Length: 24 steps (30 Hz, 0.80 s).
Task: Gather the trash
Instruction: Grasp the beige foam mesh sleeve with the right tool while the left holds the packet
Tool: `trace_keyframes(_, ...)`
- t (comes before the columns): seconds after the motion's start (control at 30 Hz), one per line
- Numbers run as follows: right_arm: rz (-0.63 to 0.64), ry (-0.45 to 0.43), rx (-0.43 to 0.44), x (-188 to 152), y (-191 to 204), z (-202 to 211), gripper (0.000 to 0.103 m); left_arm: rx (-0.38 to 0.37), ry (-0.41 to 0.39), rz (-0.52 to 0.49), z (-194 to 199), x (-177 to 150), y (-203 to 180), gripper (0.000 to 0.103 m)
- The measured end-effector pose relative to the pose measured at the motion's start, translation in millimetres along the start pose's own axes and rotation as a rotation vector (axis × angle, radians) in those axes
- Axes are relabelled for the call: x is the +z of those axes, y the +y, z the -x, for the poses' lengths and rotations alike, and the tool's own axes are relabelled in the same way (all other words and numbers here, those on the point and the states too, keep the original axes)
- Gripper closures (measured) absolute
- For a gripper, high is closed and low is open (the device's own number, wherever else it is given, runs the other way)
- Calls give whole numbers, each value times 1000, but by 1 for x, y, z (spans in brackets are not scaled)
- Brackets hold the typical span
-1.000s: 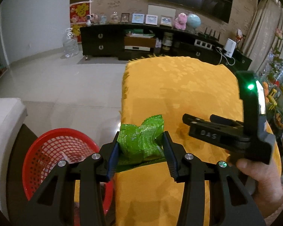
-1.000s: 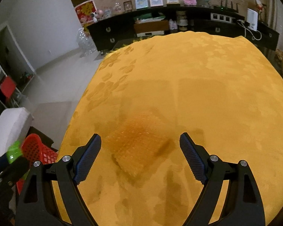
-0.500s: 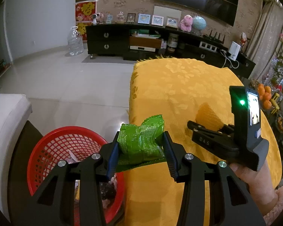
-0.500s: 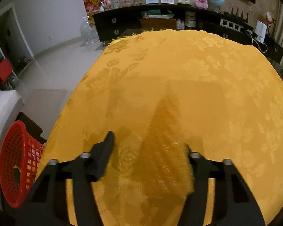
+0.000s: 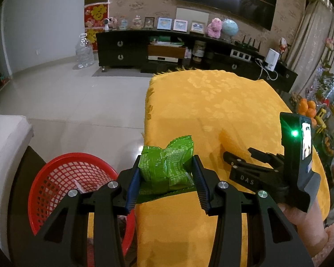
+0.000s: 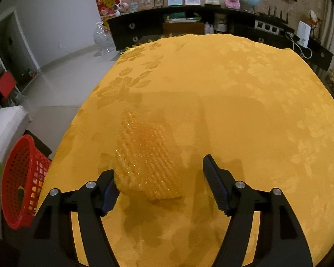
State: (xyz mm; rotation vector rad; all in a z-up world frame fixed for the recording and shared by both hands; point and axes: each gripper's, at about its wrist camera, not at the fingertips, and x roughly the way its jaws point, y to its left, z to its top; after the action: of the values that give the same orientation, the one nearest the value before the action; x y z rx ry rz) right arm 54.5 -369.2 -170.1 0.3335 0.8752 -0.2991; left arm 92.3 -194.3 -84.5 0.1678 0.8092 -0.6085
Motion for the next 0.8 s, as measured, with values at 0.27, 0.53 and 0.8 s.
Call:
trace_keyframes(0.27,35,-24,62,5,9,1,59,16,9,14,-3,-2,3,61)
trace_keyframes(0.53,40,-10,85,8,16,1,80,19,-1,23,-1,0,6,61)
trace_keyframes(0.8,28,-65,107,13,16,29,86,34,-44,20,11,7,7,61)
